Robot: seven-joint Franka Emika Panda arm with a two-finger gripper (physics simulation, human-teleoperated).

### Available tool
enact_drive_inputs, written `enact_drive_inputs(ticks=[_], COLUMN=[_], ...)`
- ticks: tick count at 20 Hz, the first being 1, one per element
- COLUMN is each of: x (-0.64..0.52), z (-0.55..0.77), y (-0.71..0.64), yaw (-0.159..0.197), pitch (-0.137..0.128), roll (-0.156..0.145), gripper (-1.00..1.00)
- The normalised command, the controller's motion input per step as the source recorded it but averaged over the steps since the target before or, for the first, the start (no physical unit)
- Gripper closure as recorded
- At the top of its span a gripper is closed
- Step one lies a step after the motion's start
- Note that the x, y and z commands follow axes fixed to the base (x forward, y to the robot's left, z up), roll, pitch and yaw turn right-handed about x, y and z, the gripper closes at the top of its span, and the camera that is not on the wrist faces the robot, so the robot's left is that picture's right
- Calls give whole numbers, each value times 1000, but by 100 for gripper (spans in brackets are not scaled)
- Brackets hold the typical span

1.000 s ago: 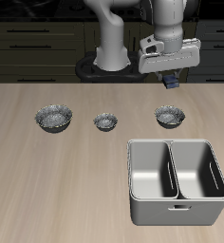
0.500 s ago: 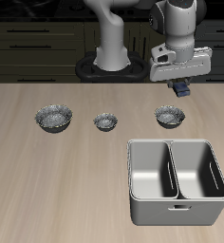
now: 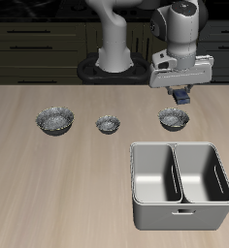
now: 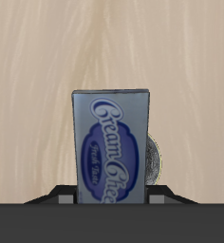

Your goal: Place the cream cheese in the middle-sized bowl

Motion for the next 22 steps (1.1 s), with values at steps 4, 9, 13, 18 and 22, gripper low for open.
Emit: enact_drive_inputs(ticks=[4,9,13,18,22], x=[18,-131,-131,-51,123], z=[-387,-372,-157,-240,-139], y=[50,88,11,-124,-118], yaw=[8,4,1,-5,-8], pitch=[56,58,24,32,22], roll=[10,30,9,-20,26], gripper=[100,100,100,100,100])
